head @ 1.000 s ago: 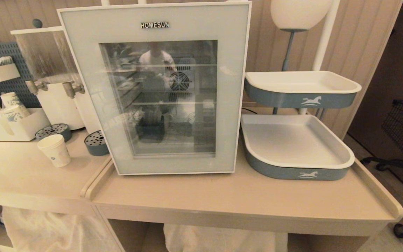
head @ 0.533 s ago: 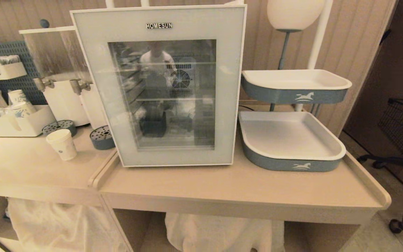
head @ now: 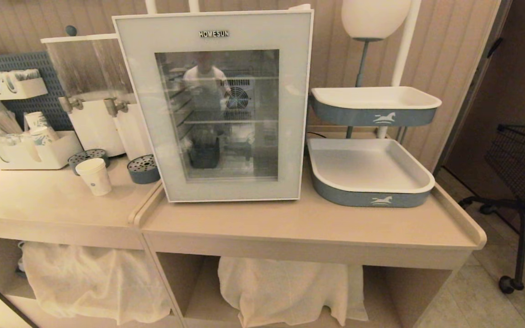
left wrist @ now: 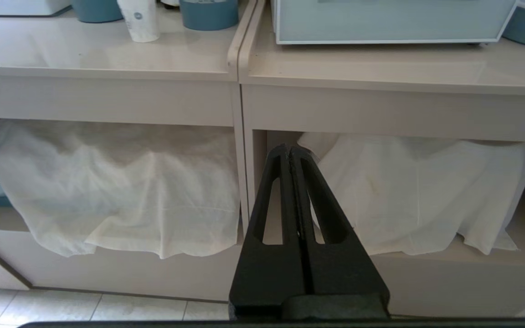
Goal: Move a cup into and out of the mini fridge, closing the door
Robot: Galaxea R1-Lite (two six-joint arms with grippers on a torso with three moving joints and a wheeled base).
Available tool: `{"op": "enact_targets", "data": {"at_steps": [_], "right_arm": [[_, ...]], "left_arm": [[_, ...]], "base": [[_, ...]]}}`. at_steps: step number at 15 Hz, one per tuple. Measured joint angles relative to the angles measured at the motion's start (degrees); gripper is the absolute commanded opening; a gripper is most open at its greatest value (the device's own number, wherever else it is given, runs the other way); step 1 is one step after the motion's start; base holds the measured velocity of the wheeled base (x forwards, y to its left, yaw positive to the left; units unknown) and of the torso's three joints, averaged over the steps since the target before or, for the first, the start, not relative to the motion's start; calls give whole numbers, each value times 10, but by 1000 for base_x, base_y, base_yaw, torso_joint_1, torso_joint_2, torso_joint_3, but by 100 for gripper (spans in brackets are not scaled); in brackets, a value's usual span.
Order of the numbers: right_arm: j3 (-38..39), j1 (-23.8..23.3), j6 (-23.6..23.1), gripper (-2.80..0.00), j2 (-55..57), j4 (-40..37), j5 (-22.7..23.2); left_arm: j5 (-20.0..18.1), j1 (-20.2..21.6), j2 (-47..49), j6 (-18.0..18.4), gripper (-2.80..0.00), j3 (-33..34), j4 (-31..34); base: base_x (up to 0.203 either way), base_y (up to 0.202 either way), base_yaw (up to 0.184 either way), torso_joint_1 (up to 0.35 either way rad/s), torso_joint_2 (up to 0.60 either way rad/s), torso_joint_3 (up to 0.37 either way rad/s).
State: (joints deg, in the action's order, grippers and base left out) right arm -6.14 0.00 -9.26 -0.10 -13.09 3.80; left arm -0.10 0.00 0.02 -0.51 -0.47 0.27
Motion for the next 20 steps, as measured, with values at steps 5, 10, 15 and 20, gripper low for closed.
{"op": "enact_targets", "data": {"at_steps": [5, 10, 15, 20], "right_arm": [[0, 0, 1, -280, 0, 0, 0], [0, 0, 1, -280, 0, 0, 0], [0, 0, 10, -280, 0, 0, -1], [0, 0, 28, -280, 0, 0, -8]], "left_arm": [[0, 0, 0, 0, -280, 0, 0], [0, 0, 0, 0, -280, 0, -1], [0, 0, 0, 0, -280, 0, -1], [0, 0, 0, 0, -280, 0, -1]], "base": [[1, 171, -1, 3, 3, 4], [0, 193, 0, 0, 2, 3], [0, 191, 2, 4, 2, 2], [0, 193, -1, 3, 1, 1]]}}
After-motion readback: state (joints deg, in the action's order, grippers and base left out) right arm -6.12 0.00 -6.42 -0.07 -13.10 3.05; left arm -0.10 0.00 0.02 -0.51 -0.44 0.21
